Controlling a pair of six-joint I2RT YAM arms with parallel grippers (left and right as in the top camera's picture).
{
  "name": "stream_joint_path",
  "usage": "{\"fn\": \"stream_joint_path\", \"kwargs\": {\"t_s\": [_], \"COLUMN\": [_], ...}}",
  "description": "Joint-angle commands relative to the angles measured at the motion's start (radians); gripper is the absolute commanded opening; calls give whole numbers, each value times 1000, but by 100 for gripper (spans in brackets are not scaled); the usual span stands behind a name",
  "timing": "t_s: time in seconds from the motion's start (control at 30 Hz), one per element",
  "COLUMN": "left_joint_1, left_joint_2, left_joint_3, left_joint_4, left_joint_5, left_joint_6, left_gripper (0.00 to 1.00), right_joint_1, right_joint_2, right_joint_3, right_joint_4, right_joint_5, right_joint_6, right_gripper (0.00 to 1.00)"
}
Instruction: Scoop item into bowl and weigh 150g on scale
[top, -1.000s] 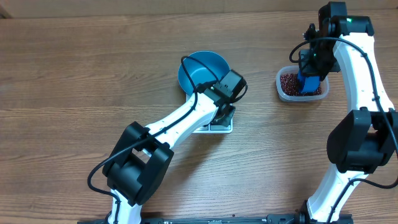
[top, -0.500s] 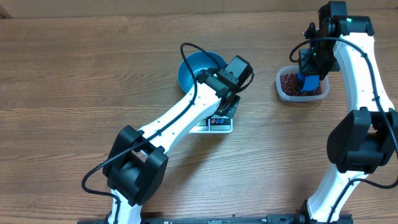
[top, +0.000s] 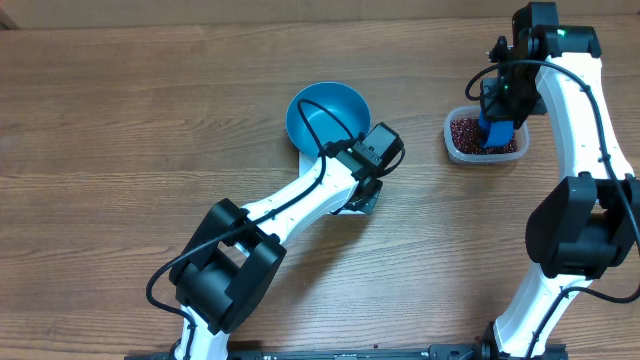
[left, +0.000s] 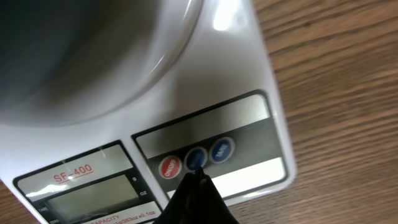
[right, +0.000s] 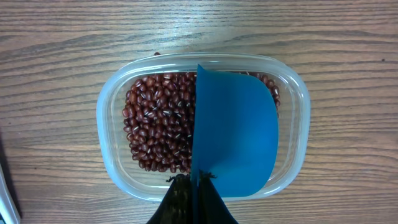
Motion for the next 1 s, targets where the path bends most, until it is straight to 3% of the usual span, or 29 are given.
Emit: {"fn": "stream_joint_path", "kwargs": {"t_s": [0.0, 0.27, 0.43, 0.97], "left_joint_1": [32, 48, 47, 47], "left_joint_2": [10, 10, 10, 13], "left_joint_3": [-19, -61, -62, -80], "left_joint_4": [8, 53, 85, 71], "left_joint_5": [-75, -44, 37, 23], "left_joint_6": [-67, -47, 74, 39], "left_gripper": [4, 4, 4, 4], "right_joint_1": [-3, -3, -3, -3], "right_joint_2": [10, 10, 10, 10], "right_joint_3": [-3, -3, -3, -3], "right_joint_4": [6, 2, 2, -3], "right_joint_5": [-6, -6, -6, -6], "right_joint_6": [3, 3, 3, 3], "right_gripper": [4, 4, 4, 4]}}
